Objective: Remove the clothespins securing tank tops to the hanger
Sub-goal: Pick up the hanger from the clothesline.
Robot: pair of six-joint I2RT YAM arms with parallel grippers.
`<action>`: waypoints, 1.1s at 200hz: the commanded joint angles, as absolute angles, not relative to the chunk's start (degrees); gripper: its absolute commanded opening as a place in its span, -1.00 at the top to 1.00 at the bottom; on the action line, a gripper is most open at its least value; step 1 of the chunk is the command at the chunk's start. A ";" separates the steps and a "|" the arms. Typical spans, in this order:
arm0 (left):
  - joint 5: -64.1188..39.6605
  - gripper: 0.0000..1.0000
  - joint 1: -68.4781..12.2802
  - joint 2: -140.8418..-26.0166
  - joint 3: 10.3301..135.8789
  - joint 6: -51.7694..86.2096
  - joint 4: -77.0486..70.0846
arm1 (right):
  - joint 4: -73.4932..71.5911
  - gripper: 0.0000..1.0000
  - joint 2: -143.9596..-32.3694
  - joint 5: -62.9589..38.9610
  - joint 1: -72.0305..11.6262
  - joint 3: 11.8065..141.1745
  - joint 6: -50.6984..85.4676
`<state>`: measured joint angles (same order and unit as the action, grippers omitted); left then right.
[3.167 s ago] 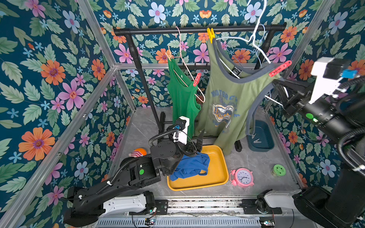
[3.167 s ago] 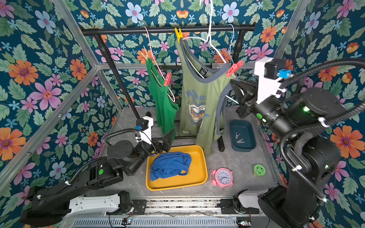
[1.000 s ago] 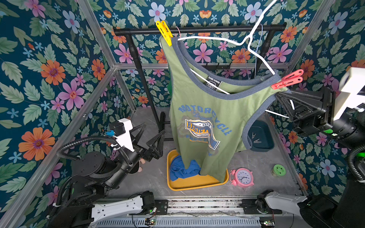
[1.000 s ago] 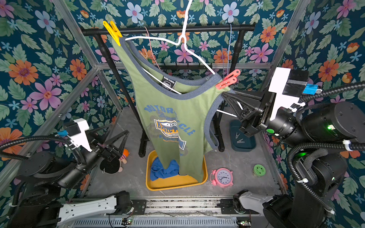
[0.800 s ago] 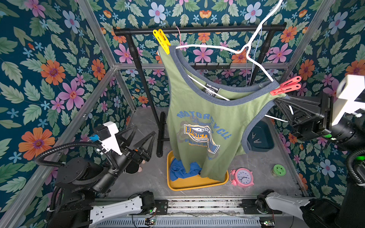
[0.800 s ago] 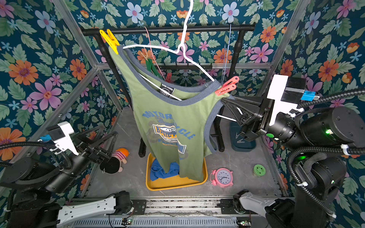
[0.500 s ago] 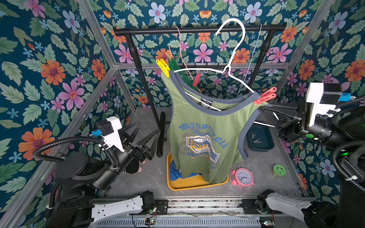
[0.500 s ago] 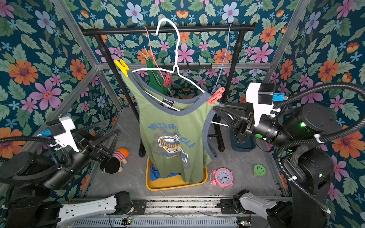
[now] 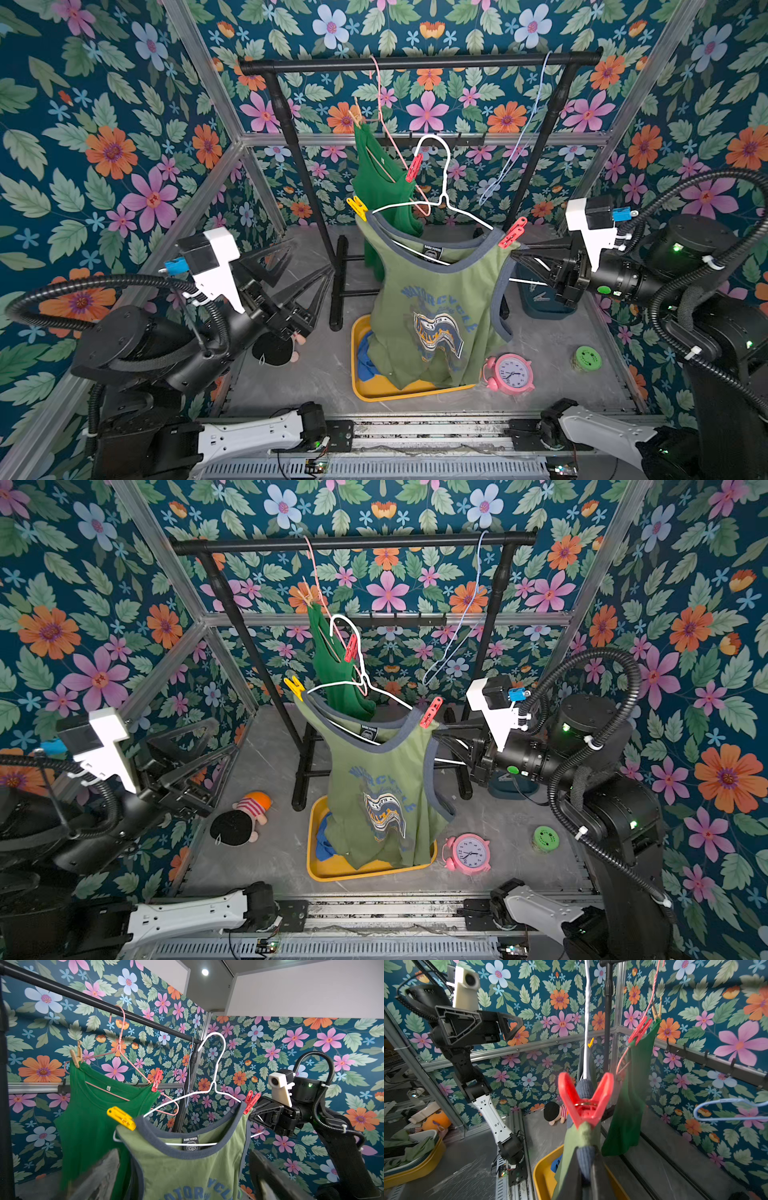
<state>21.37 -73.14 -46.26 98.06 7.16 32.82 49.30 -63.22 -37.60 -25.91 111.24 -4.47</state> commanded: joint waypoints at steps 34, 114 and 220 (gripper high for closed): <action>16.40 -0.98 -73.13 -55.38 103.24 2.39 32.09 | 49.71 1.00 -62.71 -47.12 -25.96 110.21 -5.56; 6.22 -0.82 -73.15 -61.23 103.86 4.55 28.88 | 54.18 1.00 -63.06 -55.70 -25.94 112.76 -5.98; 2.26 -0.01 -73.06 -64.70 108.42 1.32 31.32 | 53.16 1.00 -65.08 -56.55 -25.90 113.29 -6.62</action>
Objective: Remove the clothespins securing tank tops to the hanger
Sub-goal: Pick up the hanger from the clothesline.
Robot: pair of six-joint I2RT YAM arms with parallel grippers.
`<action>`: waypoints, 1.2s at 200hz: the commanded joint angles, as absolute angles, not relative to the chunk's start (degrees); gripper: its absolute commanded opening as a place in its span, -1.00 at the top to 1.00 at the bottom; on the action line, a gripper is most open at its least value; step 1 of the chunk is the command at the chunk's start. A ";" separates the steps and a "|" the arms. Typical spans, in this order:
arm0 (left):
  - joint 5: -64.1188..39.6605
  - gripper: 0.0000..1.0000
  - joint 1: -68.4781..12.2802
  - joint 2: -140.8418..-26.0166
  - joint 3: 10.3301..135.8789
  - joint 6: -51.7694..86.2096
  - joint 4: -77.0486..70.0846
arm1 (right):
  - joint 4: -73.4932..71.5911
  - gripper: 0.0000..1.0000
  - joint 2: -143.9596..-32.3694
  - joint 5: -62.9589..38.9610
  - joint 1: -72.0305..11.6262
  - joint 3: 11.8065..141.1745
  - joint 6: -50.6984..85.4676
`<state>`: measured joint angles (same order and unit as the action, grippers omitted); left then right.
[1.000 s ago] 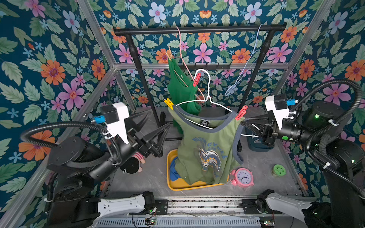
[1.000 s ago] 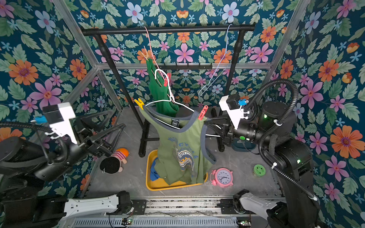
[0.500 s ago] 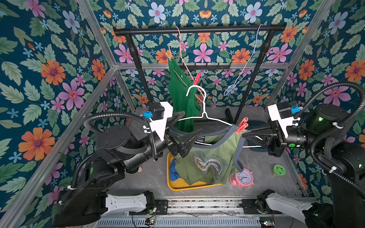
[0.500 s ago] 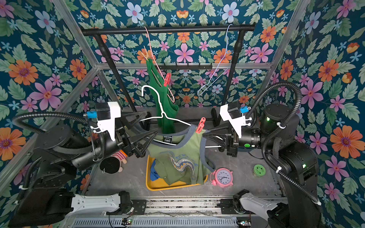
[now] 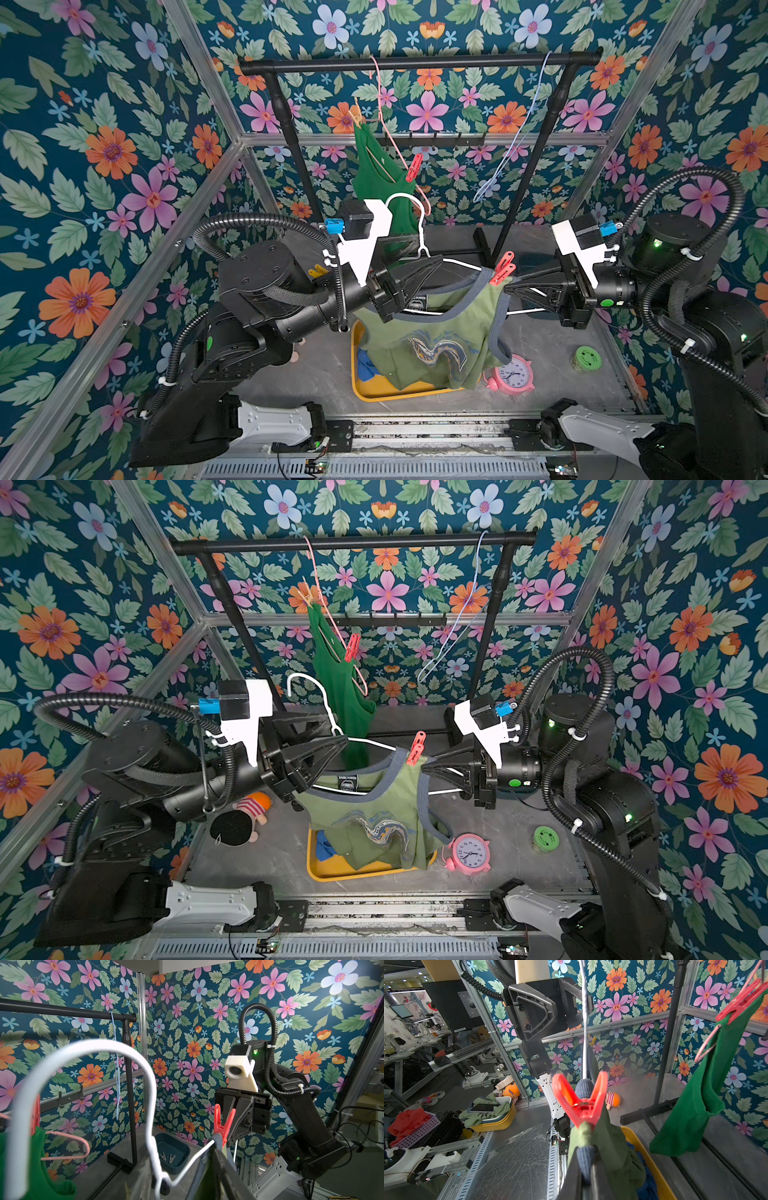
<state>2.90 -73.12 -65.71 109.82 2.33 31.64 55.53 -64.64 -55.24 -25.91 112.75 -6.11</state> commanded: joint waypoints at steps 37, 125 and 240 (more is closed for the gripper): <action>3.07 0.05 -73.04 -63.77 106.60 1.05 30.78 | 51.86 1.00 -65.39 -56.79 -25.89 113.01 -5.93; 2.30 0.45 -73.04 -63.55 106.68 0.00 29.79 | 52.81 1.00 -65.95 -57.21 -25.93 112.94 -6.26; 3.30 1.00 -73.04 -63.10 104.04 0.73 27.43 | 51.50 0.99 -66.47 -56.66 -25.97 111.03 -6.17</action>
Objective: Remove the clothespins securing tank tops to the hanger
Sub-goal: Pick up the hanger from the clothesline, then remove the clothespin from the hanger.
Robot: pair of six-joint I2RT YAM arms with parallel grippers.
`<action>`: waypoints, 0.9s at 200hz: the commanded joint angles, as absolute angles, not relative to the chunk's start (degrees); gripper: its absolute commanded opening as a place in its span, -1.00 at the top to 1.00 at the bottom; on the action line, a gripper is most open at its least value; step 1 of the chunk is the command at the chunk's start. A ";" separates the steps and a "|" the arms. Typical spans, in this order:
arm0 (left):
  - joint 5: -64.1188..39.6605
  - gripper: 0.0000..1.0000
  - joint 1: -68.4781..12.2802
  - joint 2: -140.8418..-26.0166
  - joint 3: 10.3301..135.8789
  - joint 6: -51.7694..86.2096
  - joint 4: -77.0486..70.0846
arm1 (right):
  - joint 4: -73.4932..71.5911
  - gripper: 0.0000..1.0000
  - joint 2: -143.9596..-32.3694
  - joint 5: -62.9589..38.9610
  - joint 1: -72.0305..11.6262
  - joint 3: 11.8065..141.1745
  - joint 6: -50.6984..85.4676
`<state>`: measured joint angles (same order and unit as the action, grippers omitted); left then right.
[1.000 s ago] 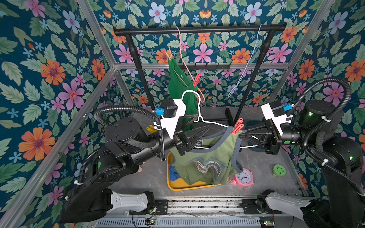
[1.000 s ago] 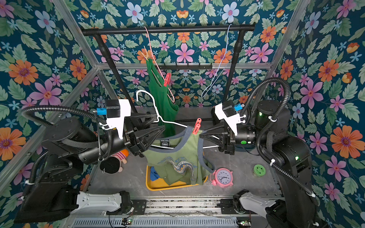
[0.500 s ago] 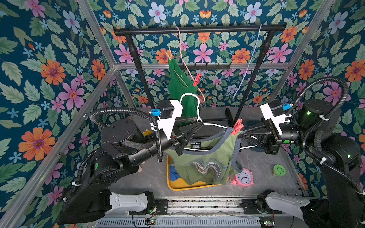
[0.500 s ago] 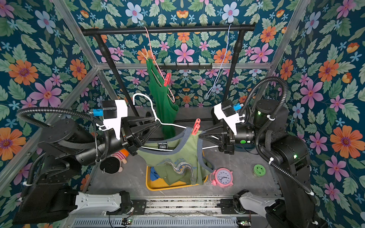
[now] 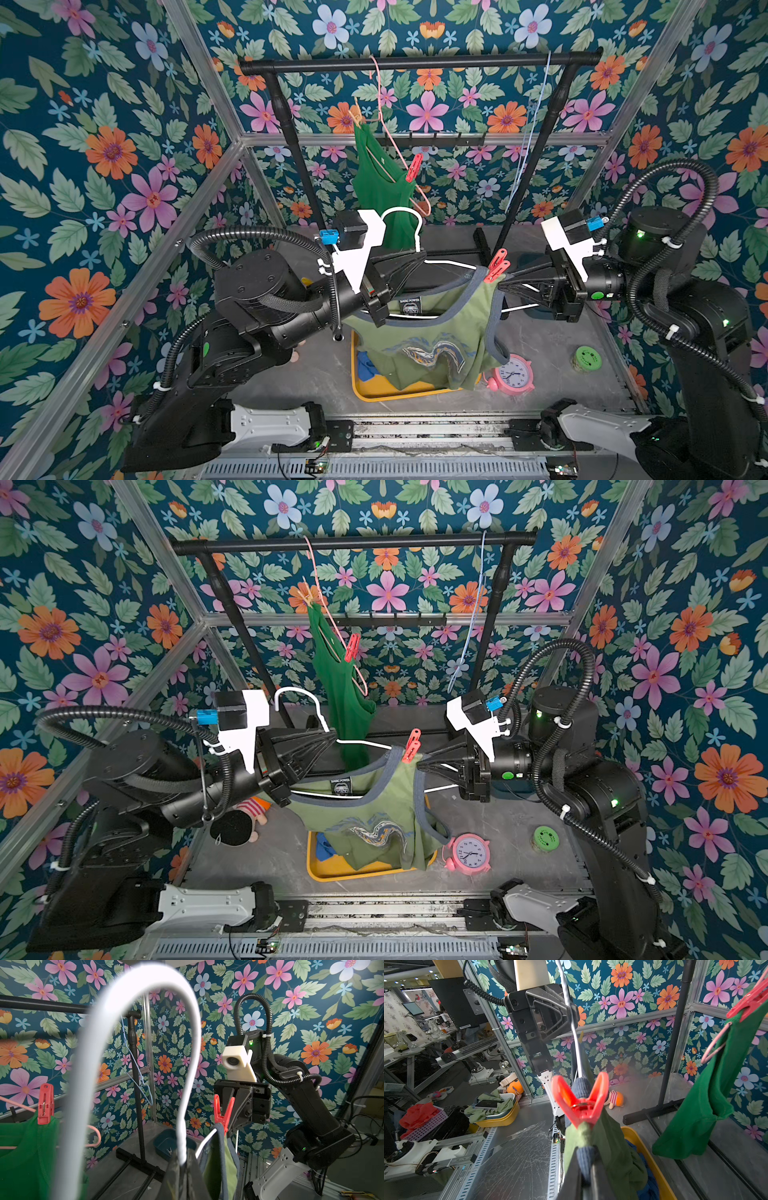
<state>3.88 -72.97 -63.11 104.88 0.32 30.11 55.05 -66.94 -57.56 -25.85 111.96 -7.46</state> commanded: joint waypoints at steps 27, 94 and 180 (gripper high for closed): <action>4.95 1.00 -73.04 -62.71 103.14 1.75 27.49 | 50.46 0.35 -65.01 -53.97 -25.87 110.76 -5.89; 9.61 1.00 -73.08 -58.76 99.07 3.25 27.26 | 45.41 -0.06 -65.87 -62.24 -19.36 111.09 -0.31; 7.60 1.00 -73.04 -56.22 97.27 4.12 27.64 | -2.59 -0.10 -71.03 -82.70 -10.46 101.08 34.62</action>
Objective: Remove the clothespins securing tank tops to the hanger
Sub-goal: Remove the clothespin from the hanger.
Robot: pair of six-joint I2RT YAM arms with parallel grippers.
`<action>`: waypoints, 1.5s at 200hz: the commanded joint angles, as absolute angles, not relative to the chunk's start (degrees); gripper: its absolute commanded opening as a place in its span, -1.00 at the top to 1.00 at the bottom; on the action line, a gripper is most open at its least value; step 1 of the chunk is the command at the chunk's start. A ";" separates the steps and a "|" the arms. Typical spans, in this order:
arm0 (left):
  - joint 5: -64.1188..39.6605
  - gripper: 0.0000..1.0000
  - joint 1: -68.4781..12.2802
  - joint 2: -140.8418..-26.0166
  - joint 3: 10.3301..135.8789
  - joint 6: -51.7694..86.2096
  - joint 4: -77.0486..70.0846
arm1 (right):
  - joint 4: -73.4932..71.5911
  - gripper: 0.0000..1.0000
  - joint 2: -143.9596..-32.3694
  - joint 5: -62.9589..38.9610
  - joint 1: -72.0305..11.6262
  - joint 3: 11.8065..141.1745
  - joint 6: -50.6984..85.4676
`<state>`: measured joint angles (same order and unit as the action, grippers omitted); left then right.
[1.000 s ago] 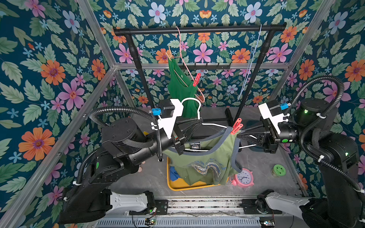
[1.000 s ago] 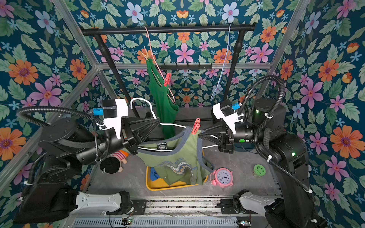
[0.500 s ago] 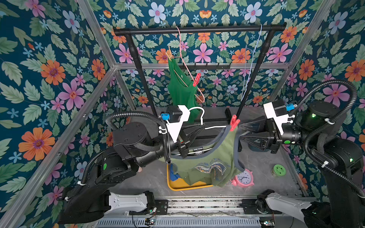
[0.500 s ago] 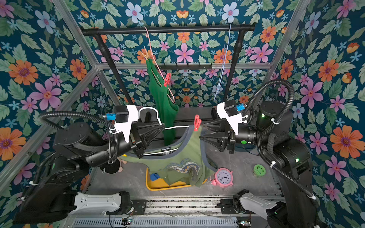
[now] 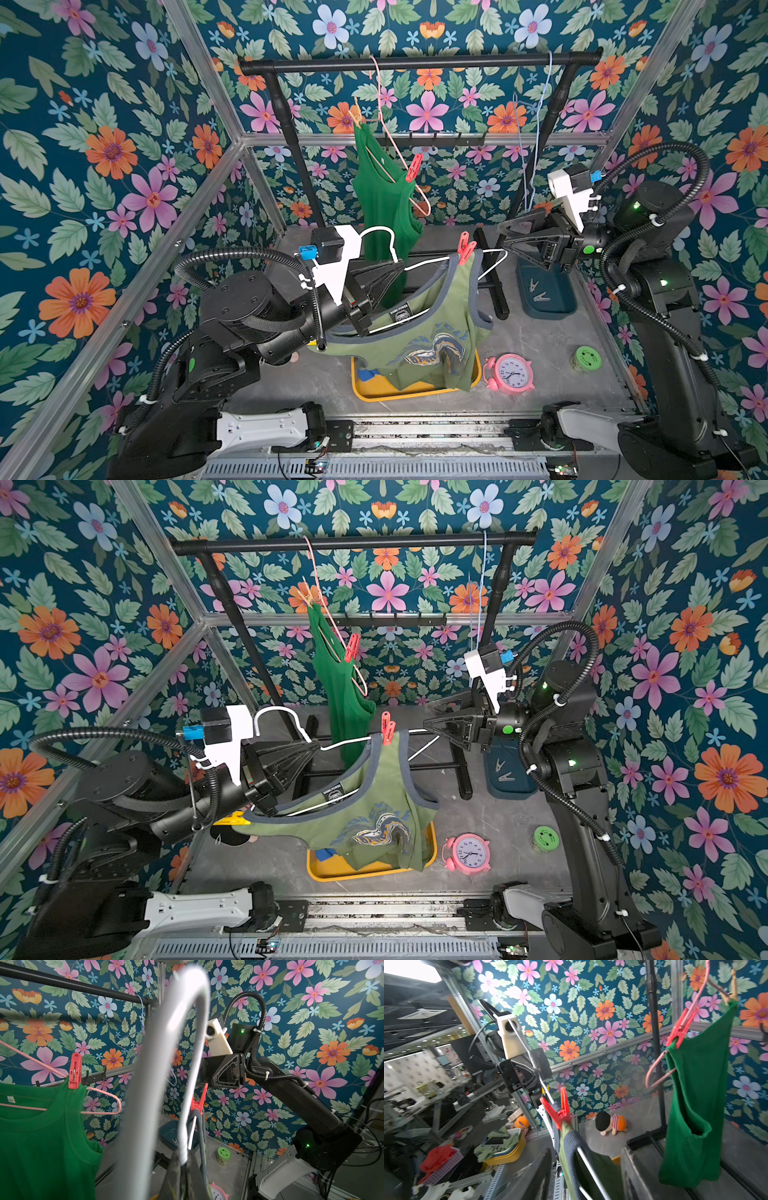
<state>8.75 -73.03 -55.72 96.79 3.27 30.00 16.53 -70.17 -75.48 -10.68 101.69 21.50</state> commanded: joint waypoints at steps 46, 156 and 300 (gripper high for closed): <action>6.32 1.00 -73.04 -58.54 98.87 4.13 28.15 | -17.91 -0.12 -75.05 -85.29 -10.59 100.23 45.54; 5.12 1.00 -73.04 -59.77 98.63 5.03 25.26 | -27.40 -0.13 -69.41 -86.29 -10.65 89.58 50.04; 3.88 1.00 -73.04 -61.27 99.40 5.49 24.30 | -23.29 -0.07 -70.49 -86.39 -14.65 91.52 46.62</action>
